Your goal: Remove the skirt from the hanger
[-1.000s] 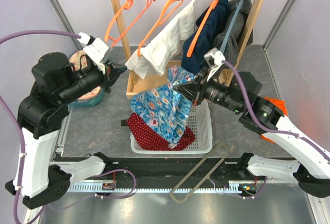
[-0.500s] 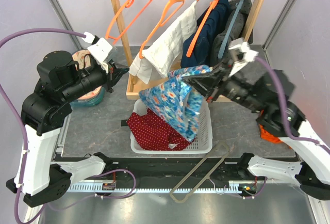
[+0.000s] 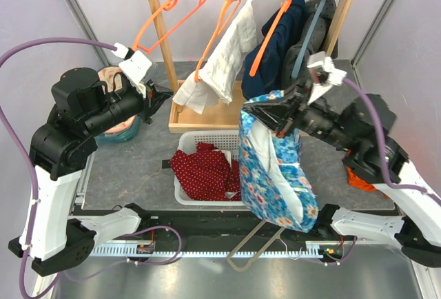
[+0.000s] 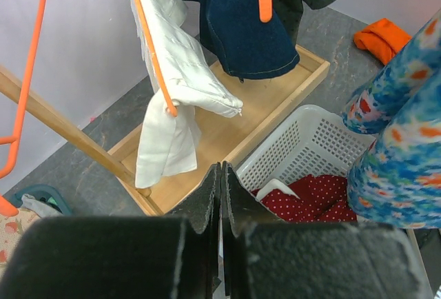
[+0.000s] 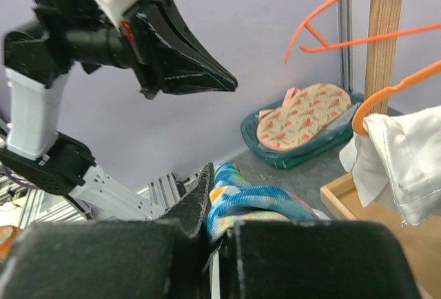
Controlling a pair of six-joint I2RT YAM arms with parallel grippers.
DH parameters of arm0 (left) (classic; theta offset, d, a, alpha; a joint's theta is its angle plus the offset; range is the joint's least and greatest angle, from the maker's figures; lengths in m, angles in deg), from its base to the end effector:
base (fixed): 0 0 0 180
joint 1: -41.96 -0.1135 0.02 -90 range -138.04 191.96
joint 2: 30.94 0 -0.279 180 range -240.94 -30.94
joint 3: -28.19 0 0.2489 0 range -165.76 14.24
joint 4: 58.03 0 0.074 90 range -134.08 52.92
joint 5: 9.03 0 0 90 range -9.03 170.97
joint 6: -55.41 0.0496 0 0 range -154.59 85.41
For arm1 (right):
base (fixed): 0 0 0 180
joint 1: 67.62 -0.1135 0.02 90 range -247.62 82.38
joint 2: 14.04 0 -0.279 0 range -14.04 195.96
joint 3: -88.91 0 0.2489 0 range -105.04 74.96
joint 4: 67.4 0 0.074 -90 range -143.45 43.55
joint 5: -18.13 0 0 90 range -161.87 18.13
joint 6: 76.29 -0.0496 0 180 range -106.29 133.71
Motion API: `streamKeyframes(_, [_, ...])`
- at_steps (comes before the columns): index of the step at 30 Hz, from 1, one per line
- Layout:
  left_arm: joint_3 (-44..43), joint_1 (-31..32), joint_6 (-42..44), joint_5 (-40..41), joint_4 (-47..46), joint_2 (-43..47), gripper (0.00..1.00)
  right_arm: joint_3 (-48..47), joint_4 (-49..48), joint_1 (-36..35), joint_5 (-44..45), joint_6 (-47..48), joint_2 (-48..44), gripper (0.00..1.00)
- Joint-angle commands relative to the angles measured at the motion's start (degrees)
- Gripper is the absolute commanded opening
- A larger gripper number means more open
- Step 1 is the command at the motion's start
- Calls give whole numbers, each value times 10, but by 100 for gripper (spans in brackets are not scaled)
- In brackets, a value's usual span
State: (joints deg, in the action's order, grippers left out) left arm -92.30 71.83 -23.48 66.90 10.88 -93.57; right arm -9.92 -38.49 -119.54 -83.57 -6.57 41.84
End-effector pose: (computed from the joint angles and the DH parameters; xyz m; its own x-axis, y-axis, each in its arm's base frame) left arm 0.1189 -0.0822 0.5486 -0.0301 0.2329 -0.9720 0.7091 0.6904 0.1434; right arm 0.0936 0.1358 0.5438 -0.1689 0.3348 -0.9270 -0.8887 0.3551 0.2901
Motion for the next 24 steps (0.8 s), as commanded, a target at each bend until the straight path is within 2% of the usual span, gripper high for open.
streamKeyframes(1, [0,-2,8,-3,-7,5,2,-10,-24,-2,14,15,18,0])
streamKeyframes(11, [10,-2,15,-2,-9,10,2,-5,-44,-2,43,25,56,0])
streamKeyframes(17, [14,-2,17,-1,-13,10,2,96,-62,-2,84,11,45,0])
streamKeyframes(19, [13,-2,18,0,-16,8,13,152,-67,-1,100,-2,39,0])
streamKeyframes(20, [12,-1,18,-1,-20,7,30,170,-74,0,106,-8,40,0])
streamKeyframes(21, [11,-1,17,-1,-24,3,39,205,-77,0,110,-11,42,0])
streamKeyframes(22, [10,-1,15,2,-28,1,45,221,-77,0,113,-15,46,0])
streamKeyframes(24, [5,-2,10,4,-44,-7,47,272,-89,1,127,-30,56,0])
